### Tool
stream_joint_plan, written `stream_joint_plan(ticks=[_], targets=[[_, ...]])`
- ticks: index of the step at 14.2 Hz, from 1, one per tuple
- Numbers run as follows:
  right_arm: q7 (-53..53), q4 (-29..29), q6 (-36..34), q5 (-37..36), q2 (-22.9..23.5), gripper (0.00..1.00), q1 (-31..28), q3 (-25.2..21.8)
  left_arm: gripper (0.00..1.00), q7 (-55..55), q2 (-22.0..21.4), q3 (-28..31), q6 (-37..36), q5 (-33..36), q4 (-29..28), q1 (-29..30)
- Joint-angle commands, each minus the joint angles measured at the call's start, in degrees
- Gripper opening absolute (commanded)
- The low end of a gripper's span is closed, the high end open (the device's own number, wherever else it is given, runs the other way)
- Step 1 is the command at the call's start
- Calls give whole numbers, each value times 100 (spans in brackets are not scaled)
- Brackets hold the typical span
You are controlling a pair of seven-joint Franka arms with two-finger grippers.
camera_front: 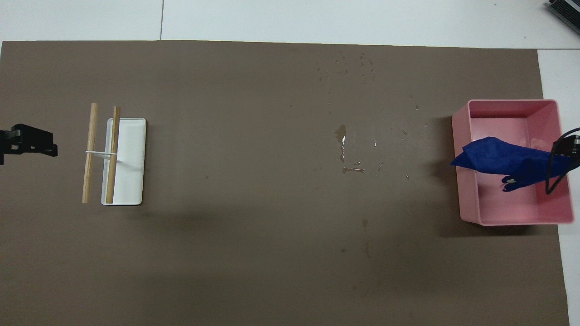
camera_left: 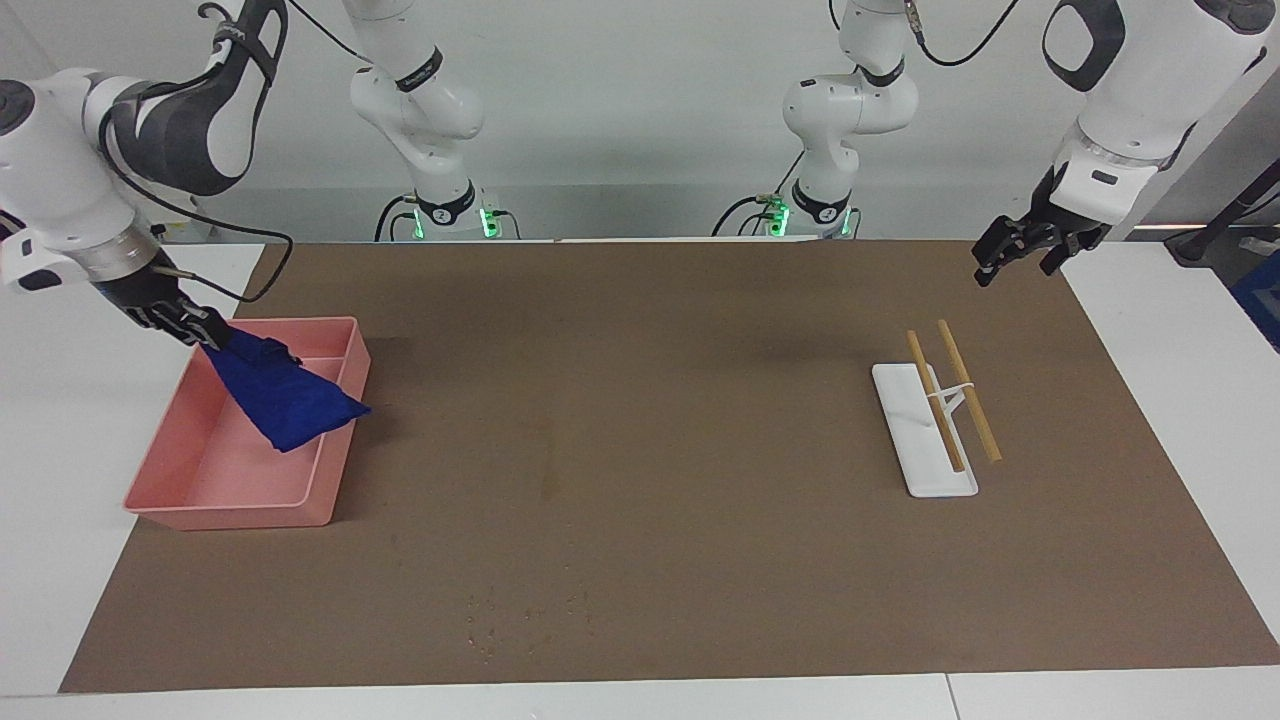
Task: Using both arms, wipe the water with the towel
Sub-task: 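Lower the towel into the pink bin and open the right gripper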
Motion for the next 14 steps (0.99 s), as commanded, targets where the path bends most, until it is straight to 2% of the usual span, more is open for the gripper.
stream_joint_plan(ticks=[1, 4, 12, 14], targets=[[-128, -621, 282, -131, -324, 0, -111, 71, 100, -72, -191, -45, 2, -8, -202, 38], [-154, -946, 686, -210, -289, 0, -207, 71, 100, -63, -182, -54, 10, -8, -202, 29], [-84, -1149, 634, -246, -324, 0, -181, 80, 100, -63, -182, -63, 19, -8, -185, -155], [-84, -1167, 608, -246, -333, 35, -181, 80, 100, -63, -173, -63, 28, -8, -185, -182]])
